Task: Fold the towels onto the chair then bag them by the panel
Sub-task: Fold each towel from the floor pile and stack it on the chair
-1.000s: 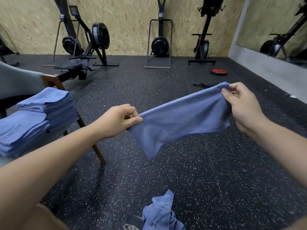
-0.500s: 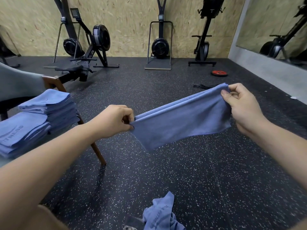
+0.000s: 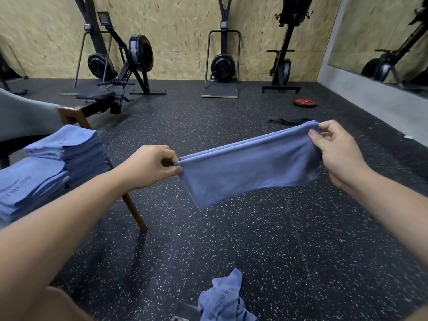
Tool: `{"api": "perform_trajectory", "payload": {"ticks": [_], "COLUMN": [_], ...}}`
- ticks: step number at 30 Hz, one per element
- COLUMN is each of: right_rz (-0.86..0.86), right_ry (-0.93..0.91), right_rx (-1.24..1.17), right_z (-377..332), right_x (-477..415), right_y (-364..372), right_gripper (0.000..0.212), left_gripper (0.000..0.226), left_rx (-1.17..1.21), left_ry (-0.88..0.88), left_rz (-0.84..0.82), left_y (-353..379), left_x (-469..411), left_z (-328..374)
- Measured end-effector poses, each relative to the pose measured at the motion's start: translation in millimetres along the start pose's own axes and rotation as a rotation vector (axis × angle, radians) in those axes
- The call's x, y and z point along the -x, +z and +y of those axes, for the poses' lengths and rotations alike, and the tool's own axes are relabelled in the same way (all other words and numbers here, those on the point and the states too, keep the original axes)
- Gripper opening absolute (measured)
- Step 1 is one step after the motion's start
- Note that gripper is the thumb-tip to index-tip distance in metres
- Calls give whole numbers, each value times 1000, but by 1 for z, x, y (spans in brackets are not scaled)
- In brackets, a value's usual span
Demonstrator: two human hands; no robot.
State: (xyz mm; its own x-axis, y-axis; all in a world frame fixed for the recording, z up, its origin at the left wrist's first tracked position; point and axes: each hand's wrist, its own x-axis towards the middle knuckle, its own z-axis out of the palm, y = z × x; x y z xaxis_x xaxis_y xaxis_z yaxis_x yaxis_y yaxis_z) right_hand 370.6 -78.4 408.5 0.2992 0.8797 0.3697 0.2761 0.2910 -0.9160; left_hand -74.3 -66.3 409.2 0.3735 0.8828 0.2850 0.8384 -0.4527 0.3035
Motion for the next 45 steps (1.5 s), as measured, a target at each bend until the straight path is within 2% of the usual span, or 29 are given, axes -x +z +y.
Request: {"api": "perform_trajectory", "payload": {"ticks": [7, 9, 13, 18, 22, 29, 34, 39, 45], "right_rz": [-19, -3, 40, 83, 99, 87, 72, 20, -100], "right_ry": [42, 25, -24, -60, -41, -59, 30, 55, 36], "right_rx": [29, 64, 164, 265, 264, 271, 264, 265, 198], "right_z": [3, 4, -1, -12, -13, -11, 1, -3, -20], "right_x": [4, 6, 14, 30, 38, 38, 32, 37, 58], "right_y": [10, 11, 17, 30, 38, 37, 40, 47, 66], "right_gripper": [18, 14, 14, 15, 15, 16, 20, 19, 20], "left_gripper": [41, 37, 23, 16, 17, 15, 35, 36, 30], "left_rx": [89, 222, 647, 776, 759, 508, 422, 521, 715], "left_ry": [-185, -221, -286, -335, -334, -198, -202, -360, -387], "left_rz": [155, 235, 342, 556, 629, 610, 538, 460, 357], "left_y": [-6, -3, 10, 22, 20, 15, 21, 27, 35], "left_x": [-4, -5, -8, -14, -15, -11, -9, -6, -3], "left_z": [4, 6, 9, 34, 45, 35, 21, 25, 60]}}
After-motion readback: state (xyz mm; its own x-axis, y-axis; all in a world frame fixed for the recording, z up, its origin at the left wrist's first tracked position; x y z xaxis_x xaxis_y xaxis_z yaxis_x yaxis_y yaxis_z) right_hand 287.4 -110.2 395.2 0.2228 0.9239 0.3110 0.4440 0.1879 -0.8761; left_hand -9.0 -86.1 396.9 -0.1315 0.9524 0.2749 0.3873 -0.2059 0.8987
